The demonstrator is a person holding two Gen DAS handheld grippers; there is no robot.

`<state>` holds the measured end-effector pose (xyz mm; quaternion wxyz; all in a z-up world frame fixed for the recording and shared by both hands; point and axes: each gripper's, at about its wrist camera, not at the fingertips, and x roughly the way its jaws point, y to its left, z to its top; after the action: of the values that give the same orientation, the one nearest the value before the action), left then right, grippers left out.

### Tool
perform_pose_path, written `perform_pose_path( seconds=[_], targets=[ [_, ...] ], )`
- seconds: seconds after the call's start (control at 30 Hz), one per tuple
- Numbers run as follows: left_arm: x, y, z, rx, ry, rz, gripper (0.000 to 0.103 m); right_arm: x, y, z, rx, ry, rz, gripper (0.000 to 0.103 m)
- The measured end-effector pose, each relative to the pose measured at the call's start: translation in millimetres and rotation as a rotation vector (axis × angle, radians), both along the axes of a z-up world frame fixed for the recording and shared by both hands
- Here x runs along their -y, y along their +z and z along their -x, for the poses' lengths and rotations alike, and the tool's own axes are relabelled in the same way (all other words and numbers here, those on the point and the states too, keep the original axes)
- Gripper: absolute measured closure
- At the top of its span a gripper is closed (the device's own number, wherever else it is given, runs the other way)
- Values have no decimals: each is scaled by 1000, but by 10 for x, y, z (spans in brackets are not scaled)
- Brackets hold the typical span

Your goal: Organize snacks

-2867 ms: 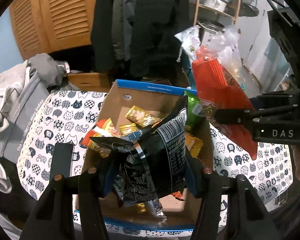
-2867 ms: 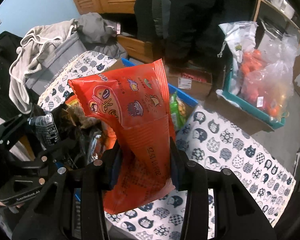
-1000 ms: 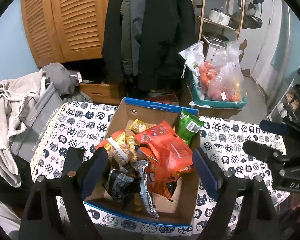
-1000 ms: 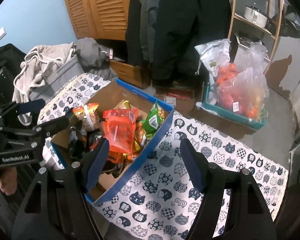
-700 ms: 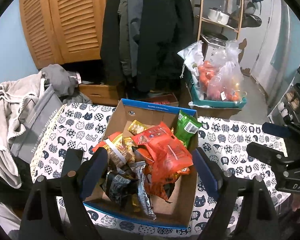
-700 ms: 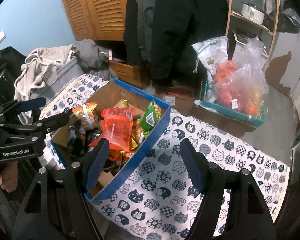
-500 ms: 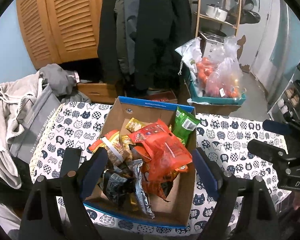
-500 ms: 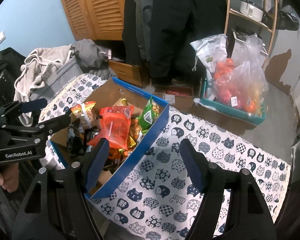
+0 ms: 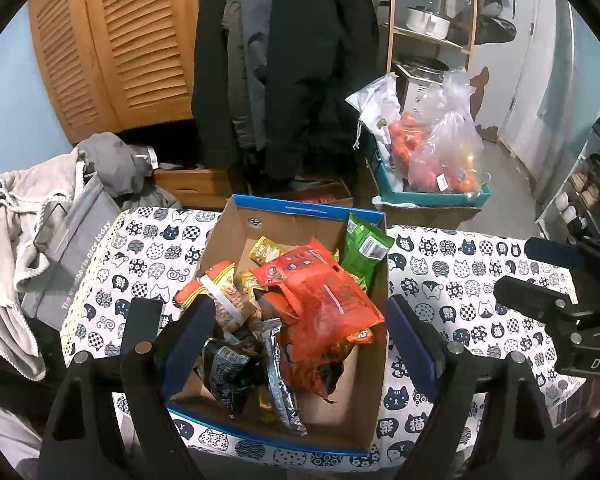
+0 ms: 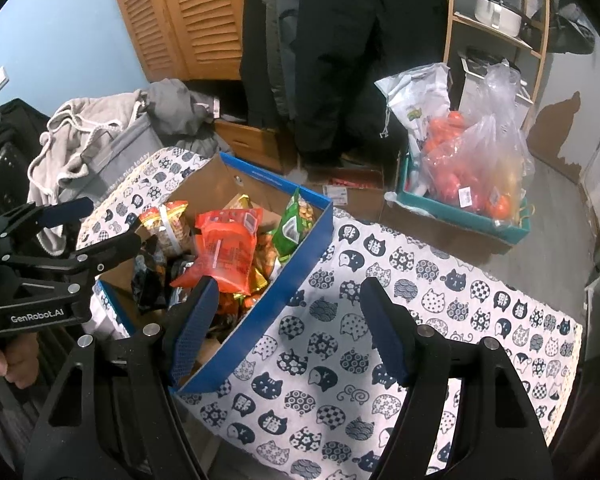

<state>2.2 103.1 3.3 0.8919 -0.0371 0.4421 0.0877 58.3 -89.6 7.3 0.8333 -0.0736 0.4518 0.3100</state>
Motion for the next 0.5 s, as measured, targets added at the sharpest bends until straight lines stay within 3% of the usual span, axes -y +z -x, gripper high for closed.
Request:
perform_pose_path(
  seconds=[0.5],
  targets=[
    [-25, -1, -12, -14, 4, -7, 15, 23, -16, 0, -6, 6, 1, 31]
  ],
)
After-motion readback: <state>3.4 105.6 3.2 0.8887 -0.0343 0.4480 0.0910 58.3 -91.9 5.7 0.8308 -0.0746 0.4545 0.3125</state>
